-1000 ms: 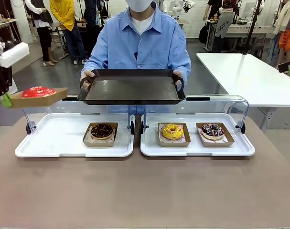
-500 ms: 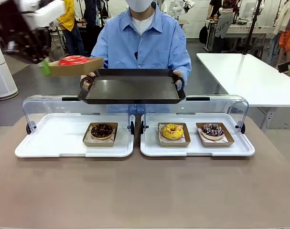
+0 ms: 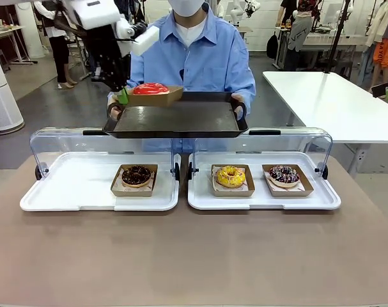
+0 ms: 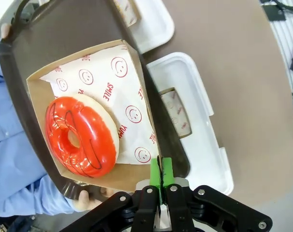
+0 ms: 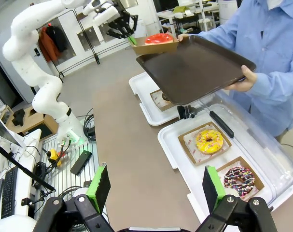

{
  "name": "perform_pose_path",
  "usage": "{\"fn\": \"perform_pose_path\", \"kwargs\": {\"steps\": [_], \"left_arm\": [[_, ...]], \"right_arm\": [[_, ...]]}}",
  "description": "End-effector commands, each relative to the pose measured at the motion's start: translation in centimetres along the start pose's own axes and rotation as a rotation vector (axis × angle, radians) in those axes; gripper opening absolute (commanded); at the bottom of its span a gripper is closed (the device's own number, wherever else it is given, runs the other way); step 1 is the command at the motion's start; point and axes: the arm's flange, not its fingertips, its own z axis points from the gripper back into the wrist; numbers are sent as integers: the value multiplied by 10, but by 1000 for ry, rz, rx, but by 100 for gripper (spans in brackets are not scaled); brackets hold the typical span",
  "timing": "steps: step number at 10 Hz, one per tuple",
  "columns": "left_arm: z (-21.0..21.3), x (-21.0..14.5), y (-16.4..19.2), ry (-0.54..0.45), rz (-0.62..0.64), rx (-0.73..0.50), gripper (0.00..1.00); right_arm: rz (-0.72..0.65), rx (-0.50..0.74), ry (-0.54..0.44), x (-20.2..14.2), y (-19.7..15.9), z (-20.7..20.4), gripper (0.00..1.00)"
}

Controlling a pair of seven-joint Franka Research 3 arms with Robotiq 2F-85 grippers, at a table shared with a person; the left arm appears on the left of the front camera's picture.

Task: Provide the desired donut to the person.
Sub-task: Place the picked Paper togo box onto the Handle tray extended by the person.

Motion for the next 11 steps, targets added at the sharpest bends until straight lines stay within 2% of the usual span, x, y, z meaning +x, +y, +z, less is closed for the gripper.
{"fn": "perform_pose_path", "kwargs": {"steps": [1, 5, 11], "left_arm": [[-11, -5, 20, 65, 48, 27, 1], [-42, -24, 41, 82, 125, 7, 1], [-74, -47, 50, 91, 193, -17, 1]], "right_arm": [[-1, 6, -6, -1, 0, -1, 100], [-1, 6, -6, -1, 0, -1, 100], [-1, 6, -6, -1, 0, -1, 100]]}}
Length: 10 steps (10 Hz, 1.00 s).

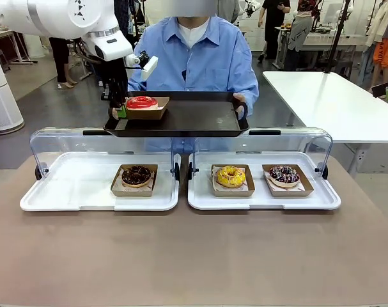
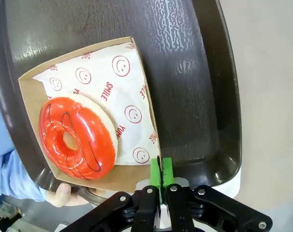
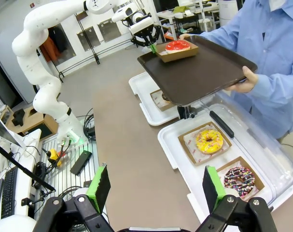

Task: Provide the desired donut to the person.
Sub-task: Place the picked Paper togo box onto the Handle tray extended by the person.

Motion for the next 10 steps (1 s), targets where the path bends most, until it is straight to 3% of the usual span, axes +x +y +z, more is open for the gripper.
{"fn": "perform_pose_path", "kwargs": {"steps": [1, 2, 3, 4, 6, 7, 9, 10], "left_arm": [[2, 4, 7, 13, 8, 23, 1], [3, 3, 6, 8, -2, 32, 46], [3, 3, 3, 4, -1, 34, 61], [5, 4, 3, 6, -7, 33, 100], [7, 4, 4, 4, -10, 28, 100], [7, 3, 2, -1, -10, 25, 83], [7, 4, 3, -6, -17, 15, 100], [7, 3, 2, -9, -15, 12, 100]], "right_arm": [[-1, 6, -6, -1, 0, -1, 100], [-1, 6, -6, -1, 0, -1, 100], [-1, 6, -6, -1, 0, -1, 100], [-1, 6, -6, -1, 0, -1, 100], [-1, 6, -6, -1, 0, -1, 100], [-1, 6, -6, -1, 0, -1, 100], [-1, 6, -6, -1, 0, -1, 100], [-1, 6, -6, -1, 0, -1, 100]]}}
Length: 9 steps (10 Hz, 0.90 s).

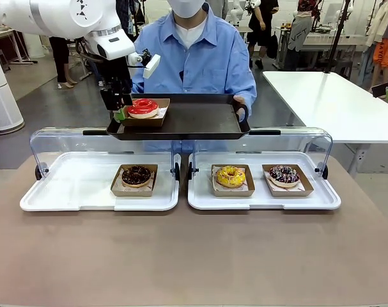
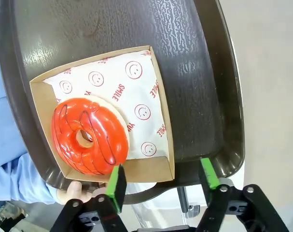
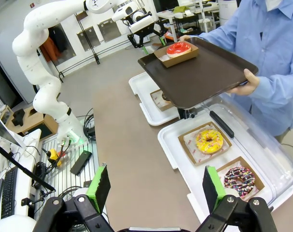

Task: Provide the desired donut to the person.
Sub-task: Place the picked Paper togo box onto the Handle tray extended by the person.

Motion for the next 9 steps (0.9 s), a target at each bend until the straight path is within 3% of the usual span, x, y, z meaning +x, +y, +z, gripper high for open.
{"fn": "perform_pose_path", "kwargs": {"steps": [1, 6, 9], "left_arm": [[2, -2, -2, -4, -5, -9, 100], [7, -4, -7, -8, -20, -43, 100], [30, -28, -50, -42, -62, -111, 100]], "right_arm": [[-1, 6, -6, -1, 0, -1, 100], [-1, 6, -6, -1, 0, -1, 100], [-1, 6, -6, -1, 0, -1, 100]]}}
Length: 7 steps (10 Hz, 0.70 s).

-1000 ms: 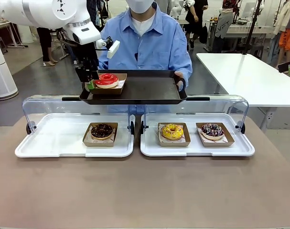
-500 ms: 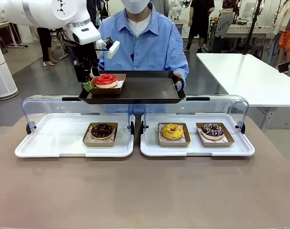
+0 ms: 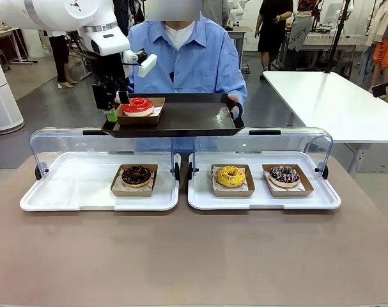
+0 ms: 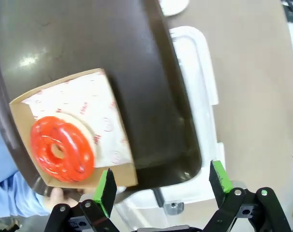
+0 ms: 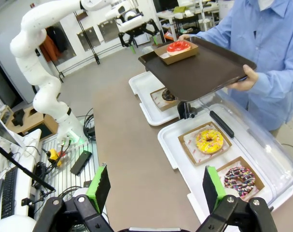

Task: Provide the desired donut to the person.
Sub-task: Place the picked Paper togo box onto the Handle tray extended by the person.

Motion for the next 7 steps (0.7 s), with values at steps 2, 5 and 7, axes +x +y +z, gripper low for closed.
{"fn": "perform_pose_path", "kwargs": {"steps": [2, 5, 7], "left_arm": [[22, -57, -83, -58, -54, 8, 100], [26, -108, -154, -71, -38, 74, 100], [25, -140, -172, -88, -11, 89, 100]], "right_arm": [[-1, 5, -6, 0, 0, -1, 100], [-1, 5, -6, 0, 0, -1, 100], [-1, 5, -6, 0, 0, -1, 100]]}}
